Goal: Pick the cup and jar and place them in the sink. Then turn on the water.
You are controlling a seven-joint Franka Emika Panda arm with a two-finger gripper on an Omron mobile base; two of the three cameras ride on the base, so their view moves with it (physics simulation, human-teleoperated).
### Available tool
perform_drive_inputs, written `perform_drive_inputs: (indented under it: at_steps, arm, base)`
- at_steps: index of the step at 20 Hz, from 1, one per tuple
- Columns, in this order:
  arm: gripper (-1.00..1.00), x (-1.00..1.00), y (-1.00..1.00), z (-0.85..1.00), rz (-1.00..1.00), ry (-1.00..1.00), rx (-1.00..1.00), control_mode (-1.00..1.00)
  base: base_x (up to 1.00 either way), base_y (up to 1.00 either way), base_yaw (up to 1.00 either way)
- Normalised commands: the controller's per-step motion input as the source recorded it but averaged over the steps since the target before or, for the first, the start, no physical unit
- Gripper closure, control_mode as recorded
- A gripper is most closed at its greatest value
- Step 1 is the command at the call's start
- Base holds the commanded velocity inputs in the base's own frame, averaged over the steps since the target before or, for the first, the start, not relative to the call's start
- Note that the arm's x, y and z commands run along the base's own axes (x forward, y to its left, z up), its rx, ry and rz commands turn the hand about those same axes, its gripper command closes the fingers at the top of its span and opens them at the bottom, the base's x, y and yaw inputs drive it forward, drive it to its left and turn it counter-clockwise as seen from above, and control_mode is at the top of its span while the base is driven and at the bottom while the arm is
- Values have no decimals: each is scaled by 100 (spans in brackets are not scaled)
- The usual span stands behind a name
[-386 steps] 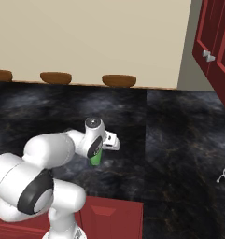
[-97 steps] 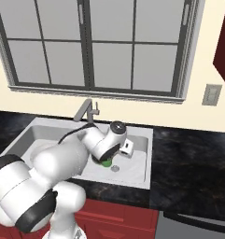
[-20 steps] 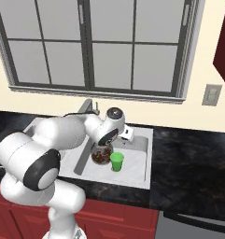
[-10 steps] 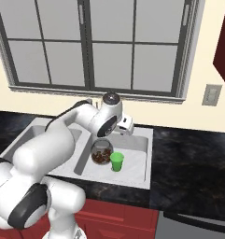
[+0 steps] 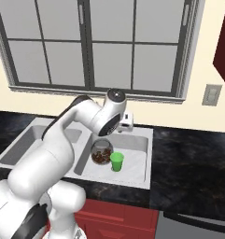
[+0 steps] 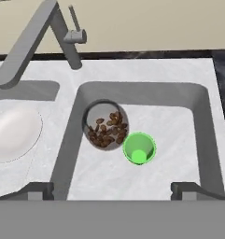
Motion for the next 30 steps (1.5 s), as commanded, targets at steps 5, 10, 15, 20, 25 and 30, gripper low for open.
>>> perform_drive_inputs:
  at_steps: [5, 10, 15, 20, 25, 30]
  arm:
    - [-100, -24, 0, 20, 41, -5, -14, -100]
    - [-100, -20, 0, 18, 59, -23, -25, -100]
    - [-100, -1, -5, 0, 72, -44, -15, -100]
    - [-100, 0, 1, 0, 55, -37, -8, -100]
    - [-100, -1, 15, 9, 14, -24, -3, -100]
    - [-100, 1, 19, -3, -5, -10, 0, -100]
  base:
    - [0, 0, 0]
    - [0, 0, 0]
    - [0, 0, 0]
    - [0, 0, 0]
    - [0, 0, 0]
    - [0, 0, 0]
